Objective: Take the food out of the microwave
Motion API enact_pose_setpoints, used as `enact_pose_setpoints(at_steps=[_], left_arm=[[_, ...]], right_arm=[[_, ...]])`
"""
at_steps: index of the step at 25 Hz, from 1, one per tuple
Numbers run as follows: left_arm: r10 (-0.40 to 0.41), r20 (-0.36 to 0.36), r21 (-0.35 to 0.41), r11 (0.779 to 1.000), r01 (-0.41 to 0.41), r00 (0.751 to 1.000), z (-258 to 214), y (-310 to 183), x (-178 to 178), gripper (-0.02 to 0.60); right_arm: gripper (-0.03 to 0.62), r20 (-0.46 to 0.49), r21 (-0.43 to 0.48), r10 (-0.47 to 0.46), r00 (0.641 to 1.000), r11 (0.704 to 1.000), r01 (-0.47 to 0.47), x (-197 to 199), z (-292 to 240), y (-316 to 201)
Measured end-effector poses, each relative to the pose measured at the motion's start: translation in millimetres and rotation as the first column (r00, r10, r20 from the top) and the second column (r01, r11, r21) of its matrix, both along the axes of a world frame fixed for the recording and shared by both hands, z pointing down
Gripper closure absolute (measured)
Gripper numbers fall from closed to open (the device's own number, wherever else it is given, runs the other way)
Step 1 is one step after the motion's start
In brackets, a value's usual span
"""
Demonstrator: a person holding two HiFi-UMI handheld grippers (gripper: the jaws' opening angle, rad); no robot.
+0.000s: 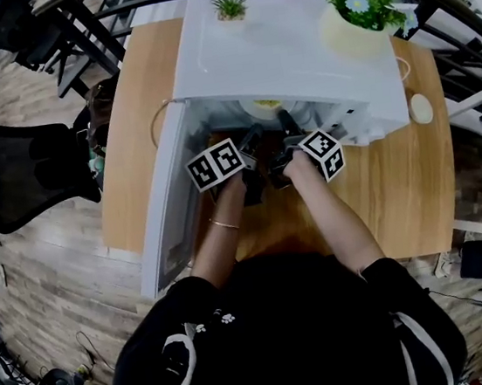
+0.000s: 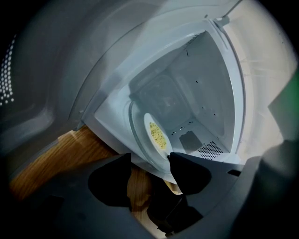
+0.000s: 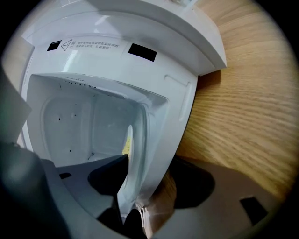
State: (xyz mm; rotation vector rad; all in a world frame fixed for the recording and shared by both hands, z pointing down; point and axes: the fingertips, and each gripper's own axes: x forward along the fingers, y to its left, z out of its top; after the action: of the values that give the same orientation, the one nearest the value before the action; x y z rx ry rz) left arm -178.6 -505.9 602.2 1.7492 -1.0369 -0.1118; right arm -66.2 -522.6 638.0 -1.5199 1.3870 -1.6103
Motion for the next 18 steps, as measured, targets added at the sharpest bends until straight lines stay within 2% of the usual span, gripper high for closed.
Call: enact_pose_setpoints(at_steps=[7,11,18], left_arm=[[-0.009,-0.011,-0.001,1.0,0.009,1.0,1,-1,0,0.342],[0.001,-0.017,-0.005,1.0,-0.001,1.0,2,1,5,0.342],[0.017,-0.035,-0.016,1.0,-0.018,0.999,3,4,14,0.342]], right_arm=[[0.327,-0.01,-0.005,-0.045,0.999,0.999,0.045,-4,0,7],[0.355,-0.021,0.0,-0.074,0.997,0.997,0.074,-7,-4,19],[0.503,-0.023,0.034,-0.107,0.994,0.994,0.108,-11,-20,32]])
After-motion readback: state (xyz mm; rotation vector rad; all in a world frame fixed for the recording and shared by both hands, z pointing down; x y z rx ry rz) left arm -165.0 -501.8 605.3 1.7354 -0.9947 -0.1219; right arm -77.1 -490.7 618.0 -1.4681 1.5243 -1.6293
